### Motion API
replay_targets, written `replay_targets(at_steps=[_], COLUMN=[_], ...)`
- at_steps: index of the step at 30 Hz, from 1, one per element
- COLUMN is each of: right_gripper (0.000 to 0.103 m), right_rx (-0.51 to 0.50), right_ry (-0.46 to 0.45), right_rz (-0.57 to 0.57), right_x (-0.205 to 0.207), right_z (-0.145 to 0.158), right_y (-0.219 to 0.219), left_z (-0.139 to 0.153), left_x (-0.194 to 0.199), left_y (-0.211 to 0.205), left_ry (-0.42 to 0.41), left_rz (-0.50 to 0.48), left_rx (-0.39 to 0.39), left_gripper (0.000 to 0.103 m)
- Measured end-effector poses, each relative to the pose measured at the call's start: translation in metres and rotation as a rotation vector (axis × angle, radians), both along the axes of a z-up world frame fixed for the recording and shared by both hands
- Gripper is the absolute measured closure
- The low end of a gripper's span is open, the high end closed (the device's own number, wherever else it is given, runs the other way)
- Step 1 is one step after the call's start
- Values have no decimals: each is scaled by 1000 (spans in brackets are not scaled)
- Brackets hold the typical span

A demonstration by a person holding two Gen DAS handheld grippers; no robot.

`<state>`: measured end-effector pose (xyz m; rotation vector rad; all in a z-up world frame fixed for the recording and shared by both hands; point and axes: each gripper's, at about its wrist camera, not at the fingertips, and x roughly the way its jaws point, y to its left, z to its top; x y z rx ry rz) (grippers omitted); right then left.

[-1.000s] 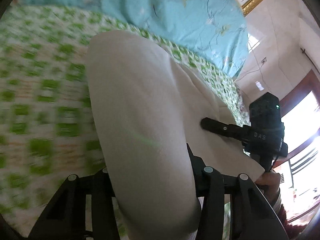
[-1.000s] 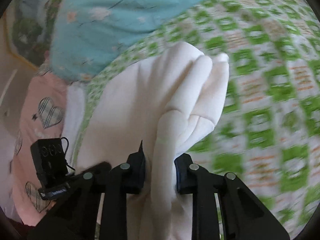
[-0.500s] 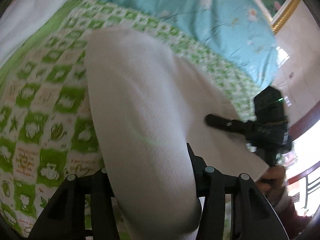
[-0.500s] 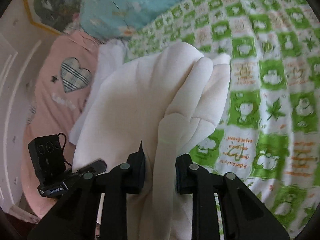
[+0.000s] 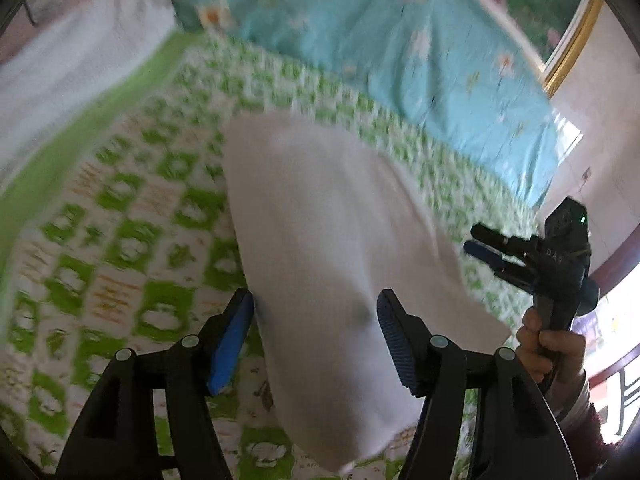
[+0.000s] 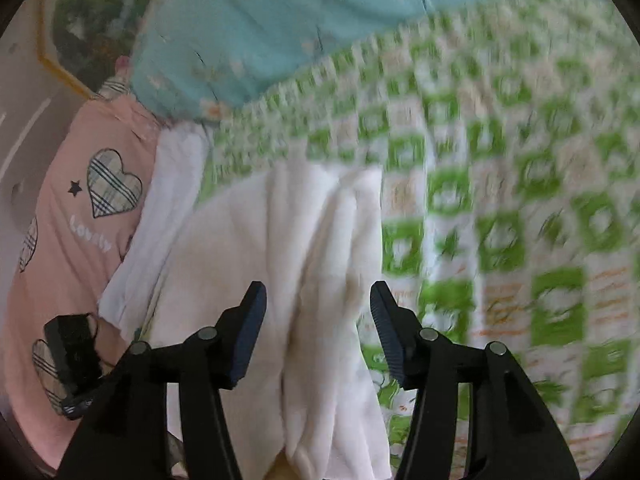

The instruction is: Fold large clothes

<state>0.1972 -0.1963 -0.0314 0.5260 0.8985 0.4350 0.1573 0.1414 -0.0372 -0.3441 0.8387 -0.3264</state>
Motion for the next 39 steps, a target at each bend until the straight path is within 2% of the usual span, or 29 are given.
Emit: replay_targets(at_steps=[2, 4, 8, 9, 10, 11, 15, 17, 19, 23, 26, 29, 32, 33, 35, 37, 39], right_gripper=[50, 54, 54, 65, 94, 96, 96, 96, 96, 96, 96, 95, 90, 90, 90, 90, 90], right_rx=[6, -46, -47, -46, -29, 4, 129, 151, 101, 7, 20, -15, -100, -99, -68, 37, 62], right_ry=[-1, 32, 117, 134, 147, 136, -5, -34, 1, 134, 155, 151, 65, 19, -10, 5, 24], right_rz=[61, 91, 95, 91, 96, 93, 43, 16, -2, -41, -65, -90, -144, -137, -70, 59, 121], right_x=[3, 14, 35, 38, 40, 39, 16, 6, 5, 9, 6, 6, -1, -2, 7, 29, 52], right_z=[4, -3, -30, -34, -37, -33, 8, 18, 10, -39, -56, -45, -7, 6, 19, 18, 7], right_y=[13, 31, 46, 48, 48, 45, 17, 0, -5, -7, -10, -9, -3, 1, 13, 37, 57], left_z=[6, 8, 3, 0, -1, 0, 10, 13, 9, -20, -28, -31, -33, -33, -30, -30, -30], left_x=[-5, -7, -2, 0, 2, 4, 4, 3, 4, 9, 12, 16, 15, 15, 15, 16, 13], left_y=[3, 0, -11, -11, -11, -10, -15, -27, -43, -73, -77, -75, -73, -72, -71, -70, -70], left_ry=[-35, -43, -45, -34, -29, -27, -49, -62, -53, -26, -37, -35, -52, -50, -43, -41, -46], left_rz=[-15, -41, -71, -73, -71, -71, -122, -168, -194, -226, -220, -213, -210, -210, -210, -209, -212], left_rx=[-24, -23, 17, 15, 10, 4, -22, -18, 29, 154, 169, 156, 148, 143, 133, 127, 133], left_gripper=[44, 57, 58, 58, 58, 58, 60, 60, 61, 62, 60, 60, 60, 60, 60, 60, 60])
